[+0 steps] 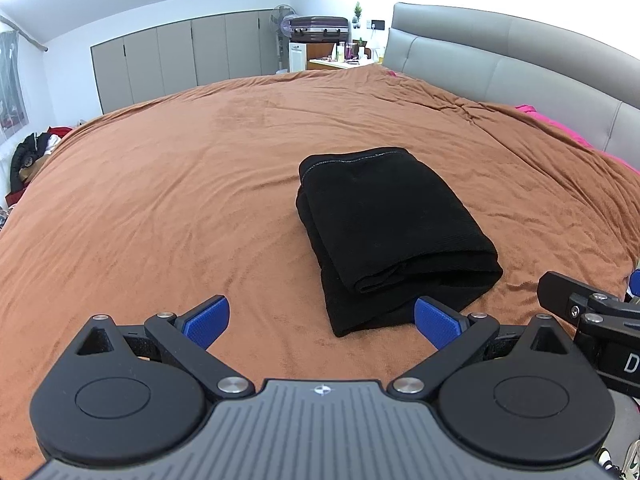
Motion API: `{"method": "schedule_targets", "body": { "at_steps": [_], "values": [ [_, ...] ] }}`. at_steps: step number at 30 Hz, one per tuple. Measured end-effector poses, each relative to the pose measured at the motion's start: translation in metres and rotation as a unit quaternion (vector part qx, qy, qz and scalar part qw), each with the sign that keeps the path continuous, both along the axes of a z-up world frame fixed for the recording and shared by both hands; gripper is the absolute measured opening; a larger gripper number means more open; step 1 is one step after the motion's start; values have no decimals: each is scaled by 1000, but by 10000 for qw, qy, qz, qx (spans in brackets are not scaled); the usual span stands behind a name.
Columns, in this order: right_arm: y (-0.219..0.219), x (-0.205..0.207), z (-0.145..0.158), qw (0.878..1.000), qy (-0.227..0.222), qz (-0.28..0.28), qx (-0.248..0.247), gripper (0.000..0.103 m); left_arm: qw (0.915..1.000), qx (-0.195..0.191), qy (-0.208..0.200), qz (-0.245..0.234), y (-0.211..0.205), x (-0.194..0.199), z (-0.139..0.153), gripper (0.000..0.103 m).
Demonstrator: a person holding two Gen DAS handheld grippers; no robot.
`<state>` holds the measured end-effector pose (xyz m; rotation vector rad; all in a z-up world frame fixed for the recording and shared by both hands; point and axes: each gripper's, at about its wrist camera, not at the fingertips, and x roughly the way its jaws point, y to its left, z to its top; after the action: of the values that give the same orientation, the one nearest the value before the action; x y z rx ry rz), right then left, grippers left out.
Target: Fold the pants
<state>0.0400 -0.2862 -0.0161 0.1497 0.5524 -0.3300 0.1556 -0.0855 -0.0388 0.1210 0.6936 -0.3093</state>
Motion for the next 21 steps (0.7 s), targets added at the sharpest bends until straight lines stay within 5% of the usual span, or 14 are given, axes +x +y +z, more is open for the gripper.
{"method": "schedule_targets", "body": {
  "at_steps": [21],
  "values": [
    [-6, 3, -4, 9999, 153, -12, 78, 98, 9998, -3, 190, -14, 2, 8, -8, 103]
  ]
}}
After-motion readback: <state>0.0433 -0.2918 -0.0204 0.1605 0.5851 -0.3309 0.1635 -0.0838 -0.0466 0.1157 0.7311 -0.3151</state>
